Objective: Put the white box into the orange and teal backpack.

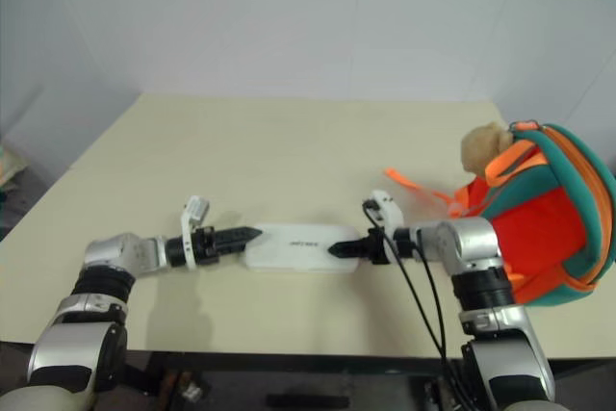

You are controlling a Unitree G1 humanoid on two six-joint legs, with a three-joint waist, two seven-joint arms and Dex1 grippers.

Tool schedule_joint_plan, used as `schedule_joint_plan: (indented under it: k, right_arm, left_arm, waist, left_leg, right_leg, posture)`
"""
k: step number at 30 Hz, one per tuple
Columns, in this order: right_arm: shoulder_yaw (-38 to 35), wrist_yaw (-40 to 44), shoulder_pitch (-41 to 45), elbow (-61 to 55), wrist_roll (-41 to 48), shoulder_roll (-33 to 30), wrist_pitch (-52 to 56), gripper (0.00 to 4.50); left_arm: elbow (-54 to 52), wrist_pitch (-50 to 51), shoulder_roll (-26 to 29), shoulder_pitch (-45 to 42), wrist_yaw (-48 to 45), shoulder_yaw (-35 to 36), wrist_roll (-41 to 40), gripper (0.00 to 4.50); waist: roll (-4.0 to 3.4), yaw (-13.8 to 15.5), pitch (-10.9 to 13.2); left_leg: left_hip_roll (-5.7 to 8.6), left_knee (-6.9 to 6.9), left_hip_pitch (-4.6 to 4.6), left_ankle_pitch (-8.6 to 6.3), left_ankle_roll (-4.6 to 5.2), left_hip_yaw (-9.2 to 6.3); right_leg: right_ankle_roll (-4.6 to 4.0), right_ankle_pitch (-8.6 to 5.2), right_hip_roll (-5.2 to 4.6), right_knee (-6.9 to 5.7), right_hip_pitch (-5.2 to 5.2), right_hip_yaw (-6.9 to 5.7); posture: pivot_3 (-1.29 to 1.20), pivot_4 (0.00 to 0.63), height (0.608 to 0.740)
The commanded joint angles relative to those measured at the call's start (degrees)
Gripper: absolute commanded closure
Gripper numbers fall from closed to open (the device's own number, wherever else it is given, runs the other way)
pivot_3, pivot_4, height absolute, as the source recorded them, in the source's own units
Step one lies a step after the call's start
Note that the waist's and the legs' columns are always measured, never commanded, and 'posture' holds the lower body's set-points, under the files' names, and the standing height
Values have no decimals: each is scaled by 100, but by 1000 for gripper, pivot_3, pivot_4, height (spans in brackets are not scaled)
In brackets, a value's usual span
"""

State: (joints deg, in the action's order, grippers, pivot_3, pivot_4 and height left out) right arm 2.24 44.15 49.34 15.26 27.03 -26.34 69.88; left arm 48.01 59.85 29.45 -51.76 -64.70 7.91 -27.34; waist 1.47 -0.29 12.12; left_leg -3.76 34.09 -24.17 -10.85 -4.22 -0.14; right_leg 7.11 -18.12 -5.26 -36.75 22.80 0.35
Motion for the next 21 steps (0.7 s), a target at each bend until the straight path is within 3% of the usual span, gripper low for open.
schedule_joint_plan:
  k: [1,12,21]
  right_arm:
    - [-20,47,121,-114,100,113,-114,0]
    - [-30,-50,73,-178,48,252,-198,0]
    - [425,-25,-53,-374,-331,-110,-560,0]
  left_arm:
    - [23,287,-158,40,-126,-120,-57,35]
    - [-105,538,-305,2,-130,100,-157,35]
    - [-28,322,-58,50,-86,131,-11,35]
  waist:
    - [0,0,0]
    - [0,2,0]
    - [0,-31,0]
  left_leg:
    - [0,0,0,0,0,0]
    - [0,-2,-1,0,0,0]
    - [0,-2,1,0,-1,0]
  right_leg:
    - [0,0,0,0,0,0]
    - [0,0,0,2,0,0]
    - [0,0,1,0,1,0]
  posture:
    - [0,150,740]
    - [0,150,740]
    - [0,150,740]
